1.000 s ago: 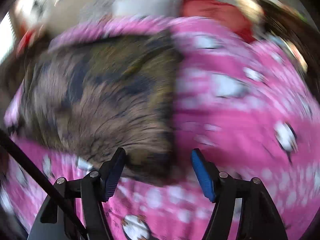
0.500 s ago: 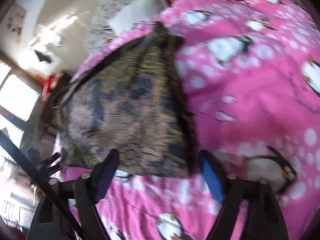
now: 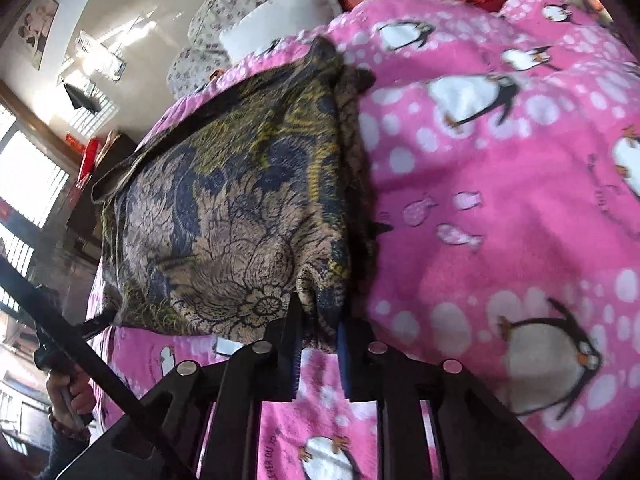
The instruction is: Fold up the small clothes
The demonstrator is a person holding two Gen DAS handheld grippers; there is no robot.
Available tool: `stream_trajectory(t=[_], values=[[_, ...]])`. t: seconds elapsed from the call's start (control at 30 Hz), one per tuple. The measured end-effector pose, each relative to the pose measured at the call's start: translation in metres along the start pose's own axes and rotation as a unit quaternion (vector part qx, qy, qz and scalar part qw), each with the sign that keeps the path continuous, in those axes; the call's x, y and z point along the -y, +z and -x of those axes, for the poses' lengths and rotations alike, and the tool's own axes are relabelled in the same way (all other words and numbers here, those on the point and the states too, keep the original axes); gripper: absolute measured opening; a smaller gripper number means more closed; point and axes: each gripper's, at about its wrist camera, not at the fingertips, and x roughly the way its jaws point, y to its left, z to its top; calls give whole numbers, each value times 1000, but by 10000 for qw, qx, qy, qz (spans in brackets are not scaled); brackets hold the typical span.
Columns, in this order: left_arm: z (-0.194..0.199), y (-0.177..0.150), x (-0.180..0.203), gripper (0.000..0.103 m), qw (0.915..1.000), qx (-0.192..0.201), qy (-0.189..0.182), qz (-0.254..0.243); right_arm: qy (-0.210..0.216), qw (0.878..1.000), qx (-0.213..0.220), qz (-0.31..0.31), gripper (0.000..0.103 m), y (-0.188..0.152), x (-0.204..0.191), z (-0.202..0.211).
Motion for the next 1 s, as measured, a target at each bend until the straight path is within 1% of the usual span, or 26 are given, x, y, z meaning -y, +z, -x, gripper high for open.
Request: stream_trajectory(t=[0.07,0.17,0.2,0.23,0.33,0.4,0.47,0.53,0.57,0.6,0.63,0.67,0.7,0.73,0.77,0.8,0.83,0.87,0.9,0.93,0.97,1.0], values=[[7,1,-2,15,9999,80,-89,67,-78,9999,119,34,11,0,1,10],[45,-9,-2,14,9989,380,-265,-43,-130,9996,134,235,9,-6,-9,35],[59,-16,-1,14,9983,406,-410,-74,-154,9994,100,289,9,-8,-11,41],[67,-19,-3,14,9980,379,-503,-95,-177,9992,56,345,9,-13,-15,52],[93,-46,-8,14,9969,177,-754,-140,-78,9994,-101,334,9,-34,-13,80],[110,-71,-12,14,9961,53,-860,-186,-18,9994,-175,303,9,-54,-9,95],[115,-91,-10,14,9956,37,-889,-279,54,9994,-230,261,9,-75,-6,106],[111,-104,-11,14,9963,65,-790,-329,83,9994,-310,154,11,-91,2,109],[106,-109,-12,14,9967,104,-709,-376,11,9990,-398,183,12,-97,5,106],[100,-113,-17,15,9972,90,-675,-314,-647,9965,-396,345,12,-98,7,106],[95,-117,-21,15,9976,102,-663,-195,-1562,9853,-303,615,17,-94,5,109],[91,-119,-21,16,9976,147,-654,-167,-2436,9651,-143,948,17,-86,-4,113],[90,-122,-23,16,9974,267,-652,-161,-2791,9534,-4,1143,20,-79,-13,116],[90,-125,-24,17,9971,348,-659,-145,-2894,9474,219,1345,26,-67,-33,121],[88,-126,-22,18,9967,459,-655,-131,-2534,9546,360,1523,33,-55,-61,122],[87,-127,-20,18,9962,586,-625,-153,-2169,9611,372,1671,58,-47,-84,119],[87,-130,-19,18,9955,720,-586,-205,-1572,9674,340,1957,75,-39,-122,109],[86,-133,-15,18,9946,863,-515,-264,-1210,9685,300,2157,76,-36,-147,100],[86,-137,-14,19,9937,966,-467,-327,-700,9661,156,2480,76,-34,-187,83],[84,-140,-13,19,9925,1079,-404,-418,-293,9613,-28,2739,76,-33,-226,61],[83,-143,-14,19,9913,1171,-360,-480,-50,9582,-155,2858,76,-36,-249,47],[82,-145,-14,19,9905,1235,-360,-492,335,9522,-379,3011,76,-37,-284,23]])
